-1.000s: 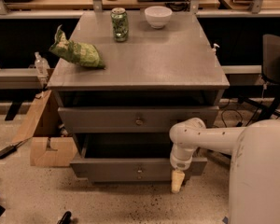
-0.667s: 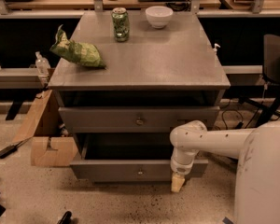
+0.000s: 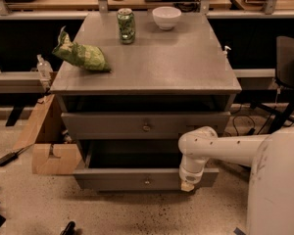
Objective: Open middle drawer
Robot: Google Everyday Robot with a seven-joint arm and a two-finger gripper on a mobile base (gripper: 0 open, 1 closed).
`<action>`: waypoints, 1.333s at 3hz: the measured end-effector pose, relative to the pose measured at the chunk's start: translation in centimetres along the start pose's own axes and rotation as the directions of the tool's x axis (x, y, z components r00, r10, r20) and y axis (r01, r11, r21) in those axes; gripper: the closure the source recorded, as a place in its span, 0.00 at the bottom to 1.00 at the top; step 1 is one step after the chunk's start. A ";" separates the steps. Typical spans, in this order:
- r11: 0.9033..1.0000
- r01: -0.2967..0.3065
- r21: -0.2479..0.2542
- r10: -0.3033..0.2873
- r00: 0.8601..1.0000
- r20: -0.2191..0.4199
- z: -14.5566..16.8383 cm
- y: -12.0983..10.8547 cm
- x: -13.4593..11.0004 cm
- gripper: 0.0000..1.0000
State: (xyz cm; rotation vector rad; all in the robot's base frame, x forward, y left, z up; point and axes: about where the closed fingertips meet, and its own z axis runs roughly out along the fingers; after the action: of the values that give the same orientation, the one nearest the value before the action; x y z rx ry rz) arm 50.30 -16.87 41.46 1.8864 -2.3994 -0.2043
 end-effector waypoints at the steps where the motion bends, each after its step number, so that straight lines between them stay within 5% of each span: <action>1: 1.000 0.000 0.000 0.000 1.000 0.000 0.0 0.0 0.0 1.00; 4: 1.000 0.000 0.000 0.000 1.000 0.000 -0.1 0.0 0.0 1.00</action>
Offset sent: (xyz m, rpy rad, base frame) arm -0.1187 -0.0003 0.0347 -0.1008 0.1804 -0.2127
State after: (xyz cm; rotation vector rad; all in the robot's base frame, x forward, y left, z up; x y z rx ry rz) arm 50.29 -16.87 41.51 1.8862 -2.3994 -0.2044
